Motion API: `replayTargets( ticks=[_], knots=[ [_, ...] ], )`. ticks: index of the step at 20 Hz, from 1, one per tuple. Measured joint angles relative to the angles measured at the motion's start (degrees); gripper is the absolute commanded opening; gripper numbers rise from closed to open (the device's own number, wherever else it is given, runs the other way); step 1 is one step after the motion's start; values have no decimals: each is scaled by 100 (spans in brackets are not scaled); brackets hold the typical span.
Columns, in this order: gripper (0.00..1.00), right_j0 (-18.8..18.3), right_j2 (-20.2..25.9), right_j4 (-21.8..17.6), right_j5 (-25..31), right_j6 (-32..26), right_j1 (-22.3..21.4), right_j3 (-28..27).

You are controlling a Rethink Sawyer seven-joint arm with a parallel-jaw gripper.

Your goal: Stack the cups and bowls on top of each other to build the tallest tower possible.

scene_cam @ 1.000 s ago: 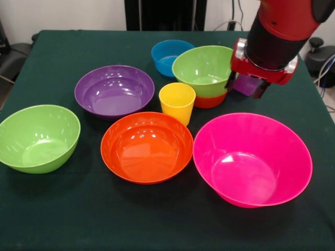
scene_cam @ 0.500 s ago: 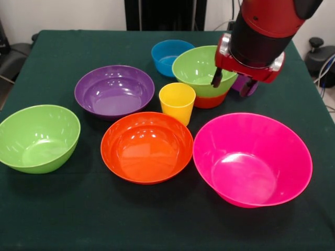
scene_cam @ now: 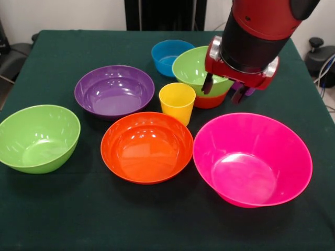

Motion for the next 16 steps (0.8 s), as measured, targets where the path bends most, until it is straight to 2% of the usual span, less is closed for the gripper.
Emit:
replayTargets(
  ticks=[16],
  knots=[
    [100, -328, 33, -25, 115, 0, 531, -827]
  ],
)
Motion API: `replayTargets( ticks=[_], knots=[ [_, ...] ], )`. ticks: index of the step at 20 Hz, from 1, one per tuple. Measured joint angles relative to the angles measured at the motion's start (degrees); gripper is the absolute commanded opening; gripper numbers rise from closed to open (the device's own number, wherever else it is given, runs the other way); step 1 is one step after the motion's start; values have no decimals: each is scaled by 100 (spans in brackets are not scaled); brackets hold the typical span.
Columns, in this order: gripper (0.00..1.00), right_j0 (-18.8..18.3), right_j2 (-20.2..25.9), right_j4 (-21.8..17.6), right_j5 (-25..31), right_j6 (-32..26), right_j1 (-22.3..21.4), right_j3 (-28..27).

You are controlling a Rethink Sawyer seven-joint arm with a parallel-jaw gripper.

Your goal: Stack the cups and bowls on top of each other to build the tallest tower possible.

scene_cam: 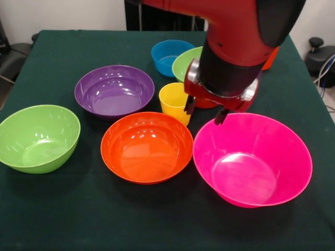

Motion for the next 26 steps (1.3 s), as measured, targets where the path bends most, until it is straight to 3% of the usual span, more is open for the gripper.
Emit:
replayTargets(
  ticks=[9, 18, 26],
  knots=[
    [100, -221, -1, -7, 147, 0, 633, -938],
    [100, -358, -80, 51, 723, 0, 1655, -2473],
    [100, -380, -299, 299, 853, 0, 2044, -3021]
  ],
)
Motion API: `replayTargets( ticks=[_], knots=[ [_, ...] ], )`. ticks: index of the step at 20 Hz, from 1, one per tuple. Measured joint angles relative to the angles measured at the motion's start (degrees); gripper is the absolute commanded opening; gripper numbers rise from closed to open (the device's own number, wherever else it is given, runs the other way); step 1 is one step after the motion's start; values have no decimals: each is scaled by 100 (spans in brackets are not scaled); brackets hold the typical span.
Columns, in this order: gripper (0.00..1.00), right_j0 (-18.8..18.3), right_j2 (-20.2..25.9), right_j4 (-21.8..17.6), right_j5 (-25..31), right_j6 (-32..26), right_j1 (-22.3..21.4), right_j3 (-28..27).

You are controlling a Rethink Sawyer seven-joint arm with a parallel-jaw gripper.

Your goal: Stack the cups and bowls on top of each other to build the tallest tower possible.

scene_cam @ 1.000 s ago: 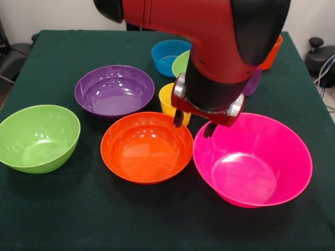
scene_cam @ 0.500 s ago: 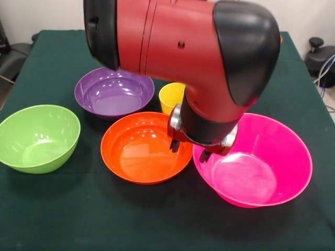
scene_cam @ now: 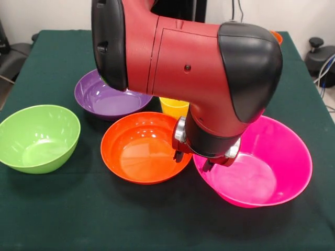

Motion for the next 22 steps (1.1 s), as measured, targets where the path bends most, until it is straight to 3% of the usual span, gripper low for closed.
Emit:
replayTargets(
  ticks=[22],
  knots=[
    [100, -379, -860, 1050, 4, 0, 395, -457]
  ],
)
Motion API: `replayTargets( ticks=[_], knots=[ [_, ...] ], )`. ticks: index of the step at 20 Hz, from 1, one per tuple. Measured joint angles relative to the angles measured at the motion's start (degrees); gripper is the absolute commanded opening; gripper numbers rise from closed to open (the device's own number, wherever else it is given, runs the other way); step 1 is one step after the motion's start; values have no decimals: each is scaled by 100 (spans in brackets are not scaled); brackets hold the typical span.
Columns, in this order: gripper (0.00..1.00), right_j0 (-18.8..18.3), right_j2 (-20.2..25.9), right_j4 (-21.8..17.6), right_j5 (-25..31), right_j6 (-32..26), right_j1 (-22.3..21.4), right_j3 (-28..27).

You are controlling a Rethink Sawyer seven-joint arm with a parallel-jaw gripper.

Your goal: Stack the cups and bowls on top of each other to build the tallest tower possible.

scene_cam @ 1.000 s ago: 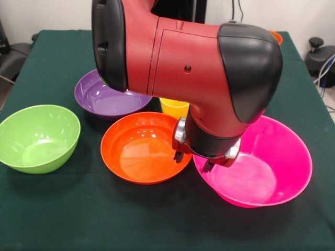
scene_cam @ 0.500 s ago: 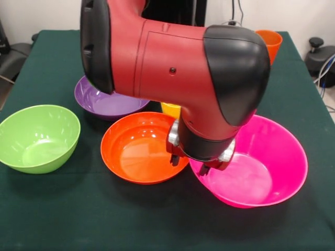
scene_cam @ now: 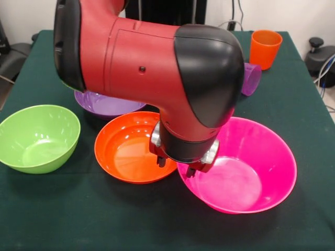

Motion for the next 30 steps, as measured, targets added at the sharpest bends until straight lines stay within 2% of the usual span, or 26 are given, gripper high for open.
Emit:
replayTargets(
  ticks=[19, 24, 30],
  knots=[
    [100, -31, -1128, 1161, 455, 0, 45, -5],
    [100, -40, -1528, 1518, 579, 0, 51, -33],
    [100, -182, -2192, 2143, 605, -31, 65, -217]
  ],
)
